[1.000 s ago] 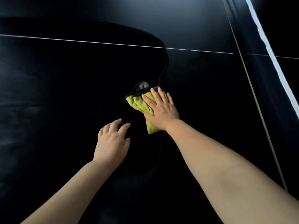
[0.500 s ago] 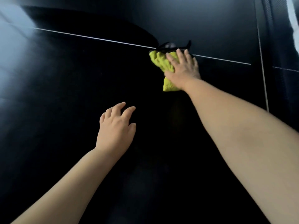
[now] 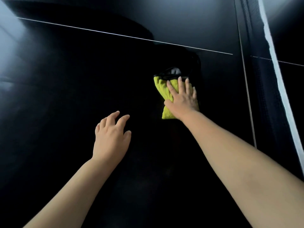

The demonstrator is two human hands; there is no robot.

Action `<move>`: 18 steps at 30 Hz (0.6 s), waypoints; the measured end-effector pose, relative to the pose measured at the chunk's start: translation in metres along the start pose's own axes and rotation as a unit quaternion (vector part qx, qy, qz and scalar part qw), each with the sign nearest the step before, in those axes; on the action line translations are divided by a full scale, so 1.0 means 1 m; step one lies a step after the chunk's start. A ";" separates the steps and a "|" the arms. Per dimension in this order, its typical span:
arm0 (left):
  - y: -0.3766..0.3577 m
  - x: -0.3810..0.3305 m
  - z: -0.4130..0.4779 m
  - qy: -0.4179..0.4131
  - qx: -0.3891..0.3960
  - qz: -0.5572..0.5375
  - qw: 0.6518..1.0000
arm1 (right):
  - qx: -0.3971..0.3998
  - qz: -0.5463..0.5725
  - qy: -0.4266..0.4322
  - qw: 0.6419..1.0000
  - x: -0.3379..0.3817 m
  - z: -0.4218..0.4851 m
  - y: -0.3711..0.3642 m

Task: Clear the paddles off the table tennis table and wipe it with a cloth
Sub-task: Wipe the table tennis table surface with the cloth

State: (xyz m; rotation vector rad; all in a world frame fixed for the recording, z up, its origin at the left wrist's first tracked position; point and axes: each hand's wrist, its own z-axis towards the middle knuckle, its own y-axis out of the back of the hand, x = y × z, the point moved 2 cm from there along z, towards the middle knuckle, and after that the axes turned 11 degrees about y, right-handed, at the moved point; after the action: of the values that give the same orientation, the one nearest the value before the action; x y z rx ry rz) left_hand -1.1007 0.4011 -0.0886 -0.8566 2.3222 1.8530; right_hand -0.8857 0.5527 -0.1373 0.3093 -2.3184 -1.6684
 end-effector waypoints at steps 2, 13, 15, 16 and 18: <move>0.005 0.018 -0.023 0.004 -0.001 -0.002 1.000 | 0.009 -0.011 0.016 1.000 0.028 -0.031 -0.011; 0.032 0.132 -0.161 0.032 -0.011 0.001 0.999 | 0.052 -0.035 0.103 0.993 0.198 -0.183 -0.070; 0.036 0.147 -0.180 0.042 -0.015 0.002 0.999 | 0.055 -0.024 0.125 0.990 0.226 -0.206 -0.079; 0.038 0.154 -0.189 0.044 -0.017 0.003 0.999 | 0.057 -0.019 0.138 0.989 0.239 -0.218 -0.083; 0.042 0.164 -0.205 0.047 -0.022 0.006 0.999 | 0.061 -0.025 0.165 0.984 0.260 -0.240 -0.093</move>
State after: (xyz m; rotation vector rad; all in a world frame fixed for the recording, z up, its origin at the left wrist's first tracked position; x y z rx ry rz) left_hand -1.1972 0.1558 -0.0546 -0.9570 2.3520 1.9169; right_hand -1.0478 0.2253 -0.1291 0.6236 -2.1795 -1.3760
